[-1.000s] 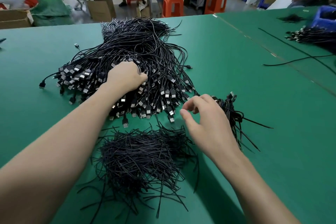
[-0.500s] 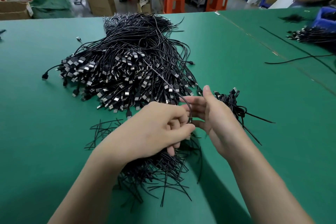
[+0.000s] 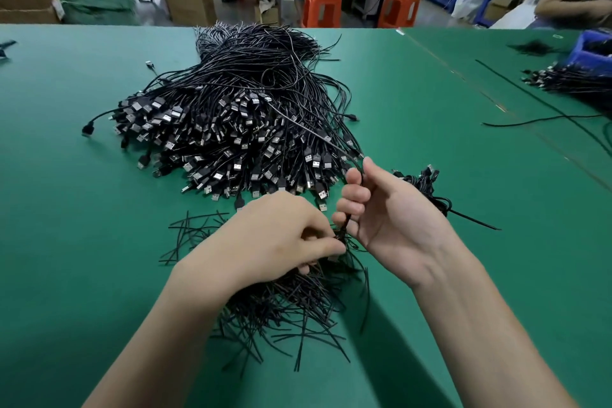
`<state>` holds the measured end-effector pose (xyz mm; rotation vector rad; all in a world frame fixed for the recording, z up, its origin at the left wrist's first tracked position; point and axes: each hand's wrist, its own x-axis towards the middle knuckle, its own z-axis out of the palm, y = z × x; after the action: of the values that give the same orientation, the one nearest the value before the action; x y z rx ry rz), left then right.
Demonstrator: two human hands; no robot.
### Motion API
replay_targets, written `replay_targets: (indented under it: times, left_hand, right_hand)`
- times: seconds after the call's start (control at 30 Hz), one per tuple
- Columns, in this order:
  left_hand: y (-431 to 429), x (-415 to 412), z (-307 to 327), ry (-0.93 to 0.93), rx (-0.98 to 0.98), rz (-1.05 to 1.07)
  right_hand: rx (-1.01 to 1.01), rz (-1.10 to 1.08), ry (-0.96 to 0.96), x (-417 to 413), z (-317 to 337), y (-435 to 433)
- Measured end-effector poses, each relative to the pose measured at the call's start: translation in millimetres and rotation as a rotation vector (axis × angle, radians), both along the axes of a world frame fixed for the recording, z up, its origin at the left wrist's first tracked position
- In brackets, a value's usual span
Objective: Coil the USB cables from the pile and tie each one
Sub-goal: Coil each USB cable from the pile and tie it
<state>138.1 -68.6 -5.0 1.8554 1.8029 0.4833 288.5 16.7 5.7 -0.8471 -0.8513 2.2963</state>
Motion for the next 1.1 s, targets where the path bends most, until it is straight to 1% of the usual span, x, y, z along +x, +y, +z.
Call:
replay_targets:
  times: [0.13,0.27,0.3,0.33,0.4,0.47,0.53,0.6,0.7,0.77,0.83,0.87,0.93,0.97,1.03,1.1]
  left_hand:
    - [1,1,-4,0.009,-0.028,-0.089]
    - [3,-5,-5,0.068,0.0,-0.083]
    - [2,-8,-5,0.072,0.047,-0.069]
    - [2,-12,-4,0.052,0.137,-0.041]
    - [1,-19,-1,-0.008,0.402,0.068]
    - [1,-22,3,0.049,0.608,0.152]
    - [3,-20,5,0.178,0.686,0.112]
    - [3,-15,3,0.251,0.716,0.037]
    - [0,-13,4,0.203,0.79,0.01]
    - [-1,-12,6,0.171,0.83,0.029]
    - [-1,-8,6,0.14,0.809,0.052]
    - [-1,-4,7,0.101,0.777,0.051]
    - [-2,5,4,0.021,0.709,0.023]
    - [-1,9,2,0.018,0.664,0.014]
    - [2,15,-3,0.083,0.566,0.006]
    - [3,18,-4,0.106,0.565,0.003]
  right_hand:
    - [-0.098,0.054,0.089,0,2,-2]
    - [-0.078,0.105,0.099,4,3,-4]
    - [-0.046,0.119,0.093,6,4,-4]
    - [-0.005,0.142,0.081,7,5,-4]
    - [0.078,0.225,0.057,11,7,-7]
    - [0.127,0.339,0.052,13,7,-12]
    - [0.167,0.444,0.051,15,6,-18]
    - [0.234,0.536,0.06,17,6,-23]
    - [0.312,0.652,0.079,23,11,-28]
    - [0.351,0.683,0.078,27,16,-30]
    - [0.359,0.641,0.128,28,23,-30]
    - [0.368,0.576,0.167,28,26,-29]
    - [0.43,0.355,0.204,23,30,-27]
    - [0.483,0.226,0.2,20,30,-26]
    - [0.633,-0.006,0.162,16,30,-23]
    - [0.877,-0.166,0.051,14,30,-18]
